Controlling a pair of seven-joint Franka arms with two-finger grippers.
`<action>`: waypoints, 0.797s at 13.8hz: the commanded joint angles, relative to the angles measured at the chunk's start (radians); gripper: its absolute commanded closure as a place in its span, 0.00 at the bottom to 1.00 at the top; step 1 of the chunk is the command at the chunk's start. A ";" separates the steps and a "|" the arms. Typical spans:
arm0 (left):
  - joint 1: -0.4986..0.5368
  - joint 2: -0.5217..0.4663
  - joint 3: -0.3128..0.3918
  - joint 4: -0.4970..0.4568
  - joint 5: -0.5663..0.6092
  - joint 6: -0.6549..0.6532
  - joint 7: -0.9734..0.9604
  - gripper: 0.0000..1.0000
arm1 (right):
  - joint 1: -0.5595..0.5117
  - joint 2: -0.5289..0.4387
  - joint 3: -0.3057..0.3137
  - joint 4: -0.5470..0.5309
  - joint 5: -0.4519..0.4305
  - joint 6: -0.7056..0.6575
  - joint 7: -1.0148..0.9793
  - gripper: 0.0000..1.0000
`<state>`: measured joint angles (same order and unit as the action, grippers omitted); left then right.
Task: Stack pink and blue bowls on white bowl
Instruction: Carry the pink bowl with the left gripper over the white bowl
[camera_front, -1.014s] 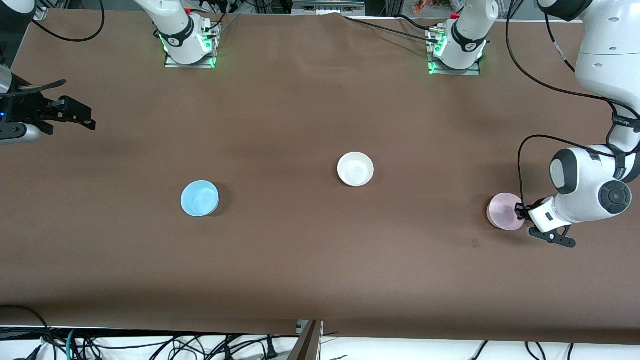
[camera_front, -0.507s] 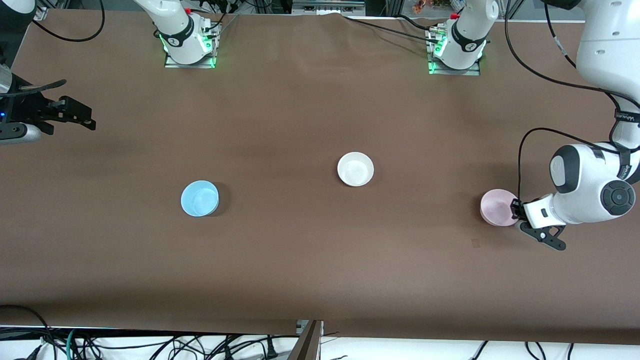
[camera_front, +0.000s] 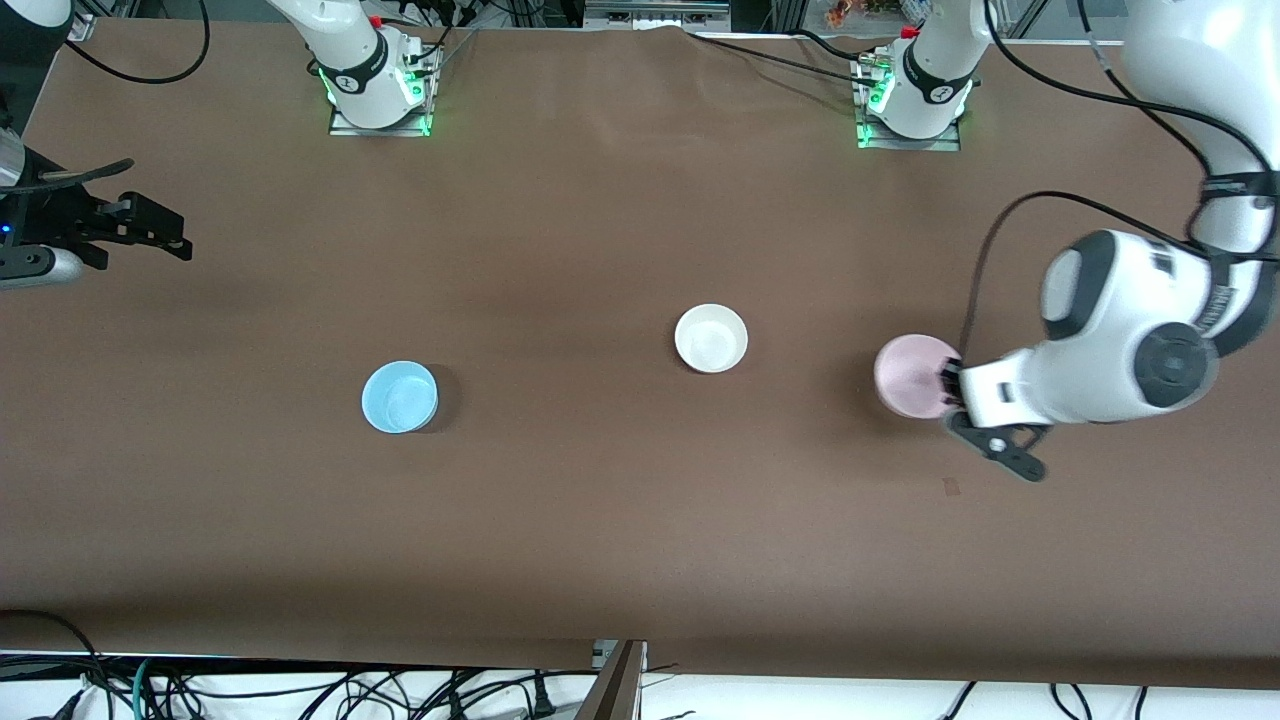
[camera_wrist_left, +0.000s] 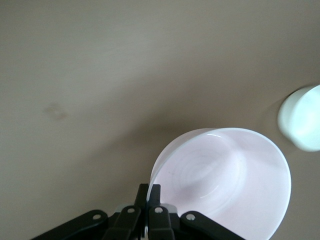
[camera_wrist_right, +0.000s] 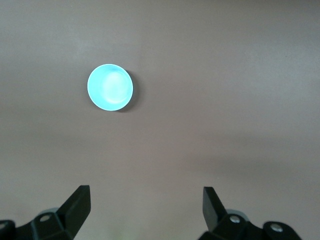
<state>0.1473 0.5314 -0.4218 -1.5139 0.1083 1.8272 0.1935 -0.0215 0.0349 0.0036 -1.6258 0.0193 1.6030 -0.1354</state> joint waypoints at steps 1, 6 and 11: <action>-0.160 0.018 -0.005 0.015 0.007 -0.017 -0.301 1.00 | -0.002 0.005 0.004 0.014 -0.015 -0.014 -0.013 0.01; -0.316 0.068 -0.006 0.003 0.041 -0.006 -0.482 1.00 | -0.002 0.011 0.007 0.014 -0.013 -0.014 -0.012 0.00; -0.353 0.147 -0.008 0.001 0.037 0.026 -0.525 1.00 | -0.005 0.011 0.001 0.015 -0.001 -0.012 -0.007 0.00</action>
<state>-0.1887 0.6598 -0.4351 -1.5230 0.1276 1.8372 -0.2933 -0.0214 0.0434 0.0054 -1.6260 0.0193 1.6028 -0.1354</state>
